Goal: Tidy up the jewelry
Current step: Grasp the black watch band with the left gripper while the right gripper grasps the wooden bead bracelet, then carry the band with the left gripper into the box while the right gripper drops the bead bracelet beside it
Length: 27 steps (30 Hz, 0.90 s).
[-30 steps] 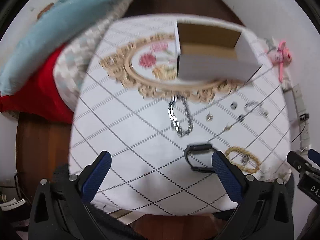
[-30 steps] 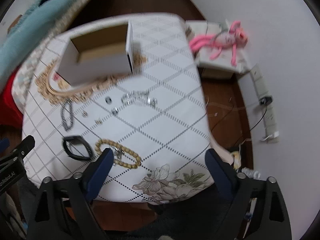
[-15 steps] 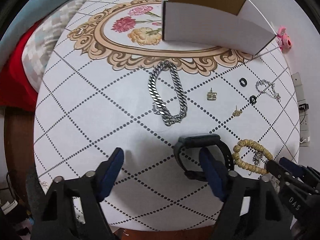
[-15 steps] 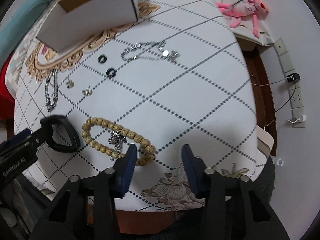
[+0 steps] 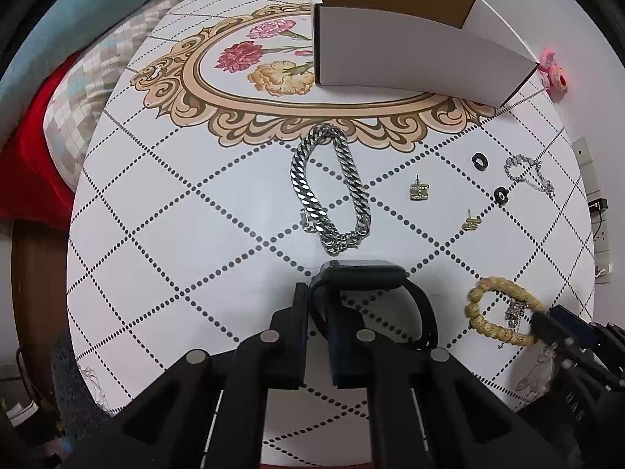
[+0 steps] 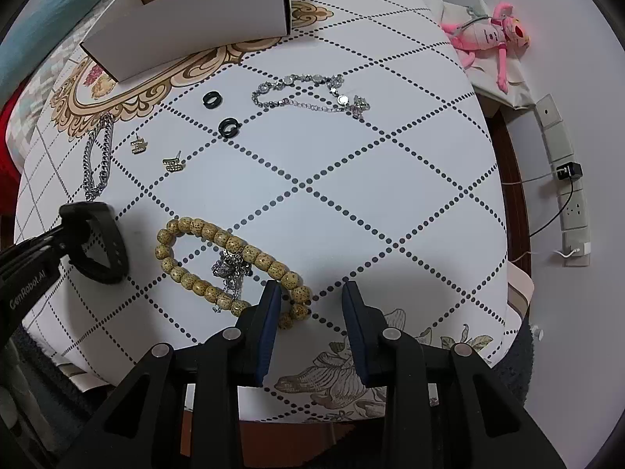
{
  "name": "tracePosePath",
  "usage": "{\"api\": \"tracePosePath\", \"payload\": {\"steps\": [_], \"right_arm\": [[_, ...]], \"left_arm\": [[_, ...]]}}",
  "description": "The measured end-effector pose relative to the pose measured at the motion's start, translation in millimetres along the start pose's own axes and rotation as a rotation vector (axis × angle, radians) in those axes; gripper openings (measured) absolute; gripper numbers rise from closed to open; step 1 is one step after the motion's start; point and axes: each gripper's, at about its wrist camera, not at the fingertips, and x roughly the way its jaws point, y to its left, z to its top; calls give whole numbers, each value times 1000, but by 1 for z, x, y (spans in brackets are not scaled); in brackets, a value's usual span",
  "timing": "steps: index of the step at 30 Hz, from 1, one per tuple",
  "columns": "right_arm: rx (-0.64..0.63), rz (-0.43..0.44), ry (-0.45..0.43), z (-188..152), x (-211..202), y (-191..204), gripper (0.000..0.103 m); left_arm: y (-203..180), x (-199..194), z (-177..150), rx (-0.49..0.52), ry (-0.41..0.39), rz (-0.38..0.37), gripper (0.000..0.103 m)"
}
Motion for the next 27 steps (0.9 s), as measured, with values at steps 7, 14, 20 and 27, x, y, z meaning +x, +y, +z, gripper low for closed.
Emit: {"api": "tracePosePath", "payload": {"steps": [7, 14, 20, 27], "right_arm": [[40, 65, -12, 2, -5, -7, 9], [80, 181, -76, 9, -40, -11, 9], [48, 227, -151, 29, -76, -4, 9], [5, 246, -224, 61, -105, 5, 9]], "left_arm": [[7, -11, -8, 4, -27, 10, 2], [11, -38, -3, 15, -82, 6, 2], [5, -61, 13, 9, -152, -2, 2], [-3, -102, 48, -1, -268, -33, 2]]}}
